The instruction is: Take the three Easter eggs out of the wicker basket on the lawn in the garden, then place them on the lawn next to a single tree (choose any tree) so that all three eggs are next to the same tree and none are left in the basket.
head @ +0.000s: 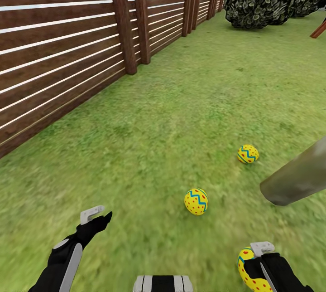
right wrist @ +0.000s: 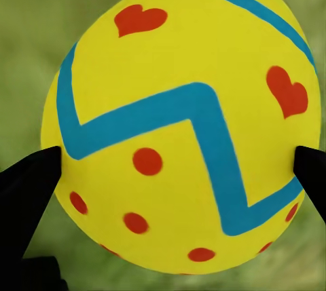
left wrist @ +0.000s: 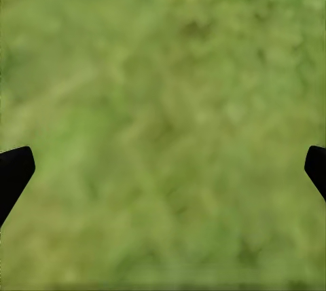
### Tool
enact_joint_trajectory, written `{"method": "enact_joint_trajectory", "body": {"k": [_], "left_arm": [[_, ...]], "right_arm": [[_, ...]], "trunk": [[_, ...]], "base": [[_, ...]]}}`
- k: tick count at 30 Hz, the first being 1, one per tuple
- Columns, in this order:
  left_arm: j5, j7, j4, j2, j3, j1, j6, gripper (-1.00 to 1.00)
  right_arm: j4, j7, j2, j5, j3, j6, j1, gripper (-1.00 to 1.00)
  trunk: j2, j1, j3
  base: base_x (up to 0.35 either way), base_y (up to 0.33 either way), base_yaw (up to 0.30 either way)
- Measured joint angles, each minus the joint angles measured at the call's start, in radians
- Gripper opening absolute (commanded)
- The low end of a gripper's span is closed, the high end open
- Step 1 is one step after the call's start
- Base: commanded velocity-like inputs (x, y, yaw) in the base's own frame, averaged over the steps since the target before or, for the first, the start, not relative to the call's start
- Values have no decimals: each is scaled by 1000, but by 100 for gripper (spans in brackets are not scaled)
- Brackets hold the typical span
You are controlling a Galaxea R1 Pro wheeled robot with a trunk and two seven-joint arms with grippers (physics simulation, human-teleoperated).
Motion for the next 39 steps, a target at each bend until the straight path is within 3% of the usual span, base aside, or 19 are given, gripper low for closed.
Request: {"method": "enact_joint_trajectory", "body": {"k": [8,12,17,24,25,39], "left_arm": [[0,0,0,-1,-1,0,1,100],[0,0,0,-1,0,0,-1,100],[0,0,0,-1,0,0,0,100],[0,0,0,-1,-1,0,-1,100],[0,0,0,0,0,0,-1,100],[0,0,1,-1,-1,0,0,100]], "right_arm": [[1,0,2,0,0,0,0,-100],[1,0,3,0,0,0,0,-100],[2,0,3,0,0,0,0,-100],[2,0,2,0,0,0,0,-100],[2,0,1,0,0,0,0,100],[2,0,2,-1,-1,0,0,100]], "trunk": [[-2,4,-31],[-2,4,-31],[-3,6,-50],[-3,6,-50],[-3,6,-50],[-3,5,-43]], "base": [[0,0,0],[0,0,0],[0,0,0],[0,0,0],[0,0,0],[0,0,0]]}}
